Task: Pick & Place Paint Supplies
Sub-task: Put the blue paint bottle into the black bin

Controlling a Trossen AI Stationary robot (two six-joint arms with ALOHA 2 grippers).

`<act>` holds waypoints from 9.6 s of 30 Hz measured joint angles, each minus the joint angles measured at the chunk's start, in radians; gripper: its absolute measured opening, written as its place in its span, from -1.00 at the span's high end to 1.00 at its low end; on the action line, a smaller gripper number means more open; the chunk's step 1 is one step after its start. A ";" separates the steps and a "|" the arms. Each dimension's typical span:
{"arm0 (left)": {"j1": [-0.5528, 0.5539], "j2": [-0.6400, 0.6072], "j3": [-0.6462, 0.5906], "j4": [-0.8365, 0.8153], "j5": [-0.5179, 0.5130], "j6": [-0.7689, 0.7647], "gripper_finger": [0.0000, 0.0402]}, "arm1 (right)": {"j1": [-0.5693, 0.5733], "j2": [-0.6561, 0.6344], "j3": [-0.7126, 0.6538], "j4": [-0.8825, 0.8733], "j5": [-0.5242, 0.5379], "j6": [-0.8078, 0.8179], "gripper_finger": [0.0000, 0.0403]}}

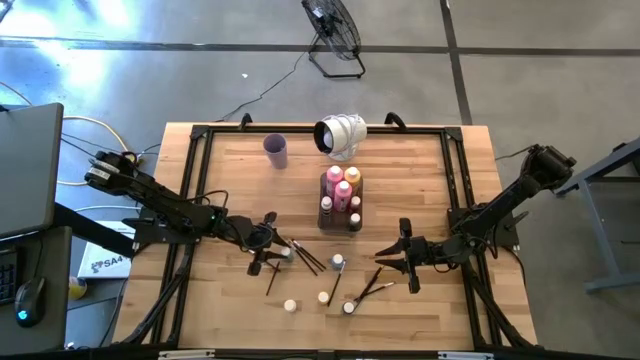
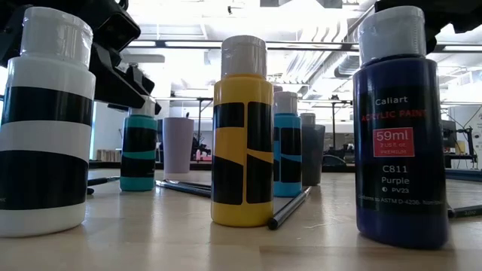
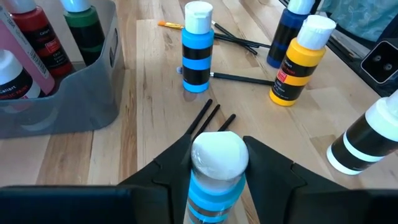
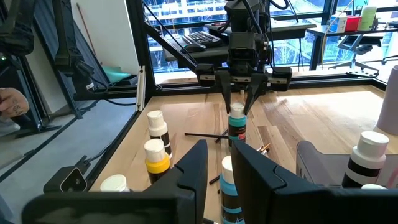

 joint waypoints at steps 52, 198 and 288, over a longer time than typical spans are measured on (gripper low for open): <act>0.258 0.000 0.502 -0.421 -0.086 -0.002 0.37 | 0.243 -0.109 0.000 -0.121 0.247 -0.024 0.68; 0.267 0.406 0.502 0.016 -0.253 -0.164 0.37 | 0.271 -0.108 0.000 -0.232 0.314 0.034 0.68; 0.255 0.544 0.675 -0.193 -0.243 -0.127 0.29 | 0.271 -0.108 0.000 -0.232 0.309 0.035 0.68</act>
